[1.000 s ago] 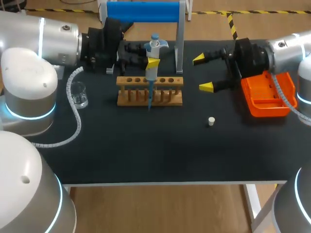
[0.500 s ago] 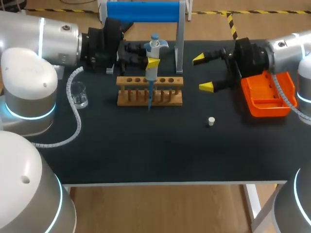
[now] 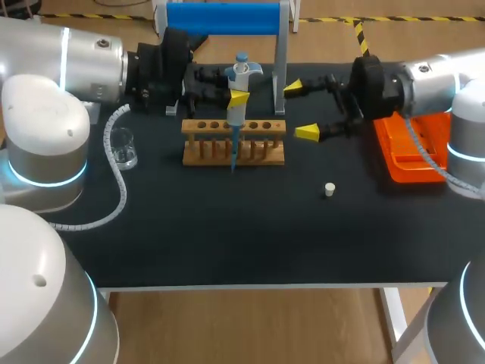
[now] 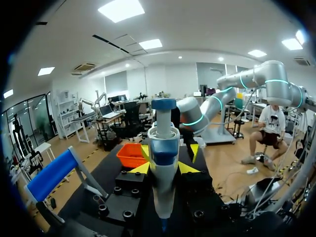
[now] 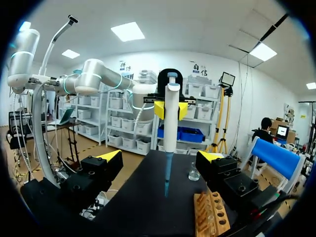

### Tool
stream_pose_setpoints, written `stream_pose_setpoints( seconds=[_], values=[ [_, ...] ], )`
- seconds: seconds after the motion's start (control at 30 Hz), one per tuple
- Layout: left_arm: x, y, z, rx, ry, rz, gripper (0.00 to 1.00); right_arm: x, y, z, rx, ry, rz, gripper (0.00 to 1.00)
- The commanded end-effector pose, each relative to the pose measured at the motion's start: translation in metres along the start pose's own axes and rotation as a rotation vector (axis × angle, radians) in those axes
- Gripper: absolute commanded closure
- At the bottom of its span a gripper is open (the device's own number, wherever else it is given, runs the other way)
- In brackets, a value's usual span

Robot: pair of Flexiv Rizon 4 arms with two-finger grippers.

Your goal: Invert the test tube, pick up the pipette, mount the tip to pipette, aspirate from beaker and dispense into the tube, eject the tip, return the pipette, and cap with the stopper.

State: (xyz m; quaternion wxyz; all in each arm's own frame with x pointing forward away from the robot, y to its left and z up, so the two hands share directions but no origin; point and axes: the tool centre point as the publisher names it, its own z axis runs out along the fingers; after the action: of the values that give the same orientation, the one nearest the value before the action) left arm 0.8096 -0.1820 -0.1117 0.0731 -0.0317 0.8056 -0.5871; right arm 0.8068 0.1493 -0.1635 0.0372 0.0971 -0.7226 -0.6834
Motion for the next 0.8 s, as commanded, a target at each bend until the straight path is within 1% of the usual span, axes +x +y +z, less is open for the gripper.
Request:
stream_pose_setpoints(
  seconds=[0.03,0.1,0.13,0.2,0.37,0.43,0.5,0.53,0.8],
  values=[
    [0.0,0.001,0.0,0.004,-0.001,0.002,1.0,0.001,0.007,0.017,0.017,-0.009,0.013,0.0],
    [0.0,0.001,0.0,0.004,-0.001,0.002,1.0,0.002,0.009,0.023,0.006,-0.012,0.029,0.0],
    [0.0,0.001,0.0,0.004,-0.001,0.002,1.0,0.003,0.009,0.026,0.018,-0.02,0.037,0.0],
    [0.0,0.001,0.0,0.004,-0.001,0.002,1.0,0.005,0.01,0.033,0.011,-0.025,0.055,0.0],
    [0.0,0.001,0.0,0.004,-0.001,0.002,1.0,0.007,0.011,0.047,0.003,-0.033,0.059,0.0],
    [0.0,0.001,0.0,0.004,-0.001,0.002,1.0,0.005,0.01,0.051,0.009,-0.053,0.054,0.0],
    [0.0,0.001,0.0,0.004,-0.001,0.002,1.0,0.003,0.01,0.054,0.001,-0.055,0.051,0.0],
    [0.0,0.001,0.0,0.004,-0.001,0.002,1.0,0.001,0.01,0.055,0.005,-0.075,0.048,0.0],
    [0.0,0.001,0.0,0.004,-0.001,0.002,1.0,-0.008,0.014,0.066,-0.029,-0.091,0.055,0.0]
  ],
)
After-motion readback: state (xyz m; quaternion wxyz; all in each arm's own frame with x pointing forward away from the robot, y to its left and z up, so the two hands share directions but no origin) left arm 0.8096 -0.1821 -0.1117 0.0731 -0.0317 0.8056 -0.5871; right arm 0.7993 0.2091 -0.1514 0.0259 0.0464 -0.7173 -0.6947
